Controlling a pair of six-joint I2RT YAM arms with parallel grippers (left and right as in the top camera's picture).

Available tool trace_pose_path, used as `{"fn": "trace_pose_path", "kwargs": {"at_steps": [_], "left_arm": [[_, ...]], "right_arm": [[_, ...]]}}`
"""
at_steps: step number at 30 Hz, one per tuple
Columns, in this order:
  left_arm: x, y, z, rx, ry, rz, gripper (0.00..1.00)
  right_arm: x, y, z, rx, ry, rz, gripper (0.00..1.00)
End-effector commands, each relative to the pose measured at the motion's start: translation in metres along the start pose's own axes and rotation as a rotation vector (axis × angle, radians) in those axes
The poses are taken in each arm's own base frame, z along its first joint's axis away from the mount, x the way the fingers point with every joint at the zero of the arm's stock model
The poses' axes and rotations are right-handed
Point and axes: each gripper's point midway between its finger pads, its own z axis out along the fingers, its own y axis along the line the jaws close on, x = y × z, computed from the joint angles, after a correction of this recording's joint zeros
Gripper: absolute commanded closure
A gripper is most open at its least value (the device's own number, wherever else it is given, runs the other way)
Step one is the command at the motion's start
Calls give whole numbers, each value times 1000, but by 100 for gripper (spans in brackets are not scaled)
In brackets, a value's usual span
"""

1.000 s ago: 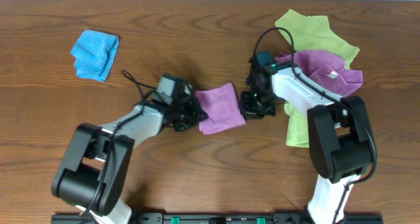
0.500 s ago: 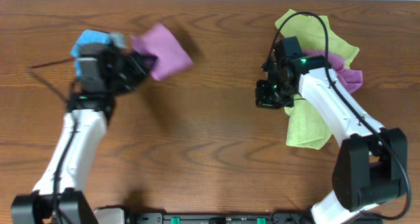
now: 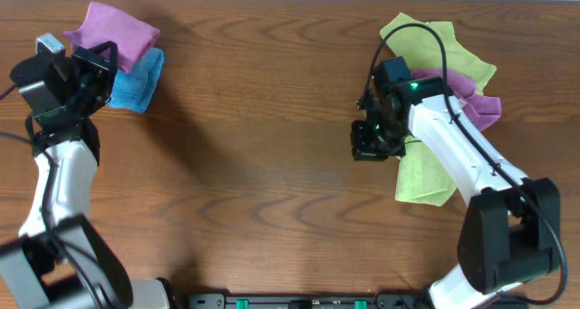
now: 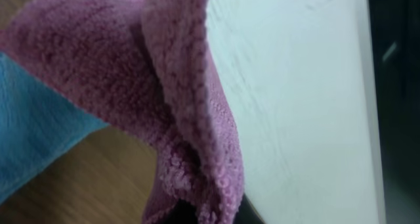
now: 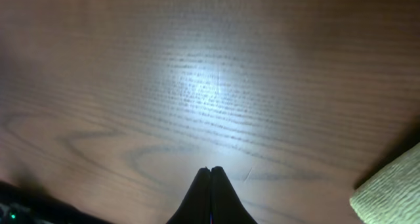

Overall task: Fold the cloth
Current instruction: 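Carry the purple square left and place it on the blue cloth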

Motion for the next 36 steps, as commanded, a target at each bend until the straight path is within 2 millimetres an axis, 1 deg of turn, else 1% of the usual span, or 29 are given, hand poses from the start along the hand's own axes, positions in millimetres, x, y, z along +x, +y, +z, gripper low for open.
{"fn": "trace_pose_path", "kwargs": {"at_steps": [1, 2, 5, 8, 11, 15, 21, 24, 28, 31, 32, 33, 35, 36], "left_arm": [[-2, 12, 15, 20, 7, -47, 94], [-2, 16, 19, 22, 4, -49, 95], [-3, 37, 30, 1, -2, -79, 94], [-3, 53, 41, 11, -1, -110, 95], [-2, 62, 52, 49, 8, -155, 94], [-4, 73, 61, 45, 9, -179, 94], [-6, 83, 63, 15, -4, -140, 94], [-4, 95, 61, -27, 3, -167, 94], [0, 101, 60, -47, 26, -170, 94], [3, 110, 58, -80, 38, -193, 94], [5, 115, 57, -102, 42, -207, 92], [7, 119, 56, -116, 47, -217, 75], [10, 127, 54, -146, 57, -240, 16], [12, 129, 53, -154, 65, -249, 5]], "right_arm": [[5, 12, -7, -7, -6, -48, 98], [8, 13, -6, -4, 3, -53, 98], [13, 17, -5, 0, 19, -66, 98], [15, 22, -3, 1, 24, -82, 98], [16, 26, -2, 1, 24, -96, 98], [18, 28, -1, 1, 27, -102, 99], [17, 28, -1, 1, 26, -99, 98], [18, 28, -1, 1, 26, -98, 99], [17, 28, -1, 0, 24, -88, 98], [17, 29, -1, -4, 25, -83, 98], [18, 30, -1, -3, 26, -86, 99], [18, 31, 0, -3, 26, -87, 98], [19, 32, 0, -4, 28, -93, 98], [19, 33, 0, -4, 29, -95, 98]]}}
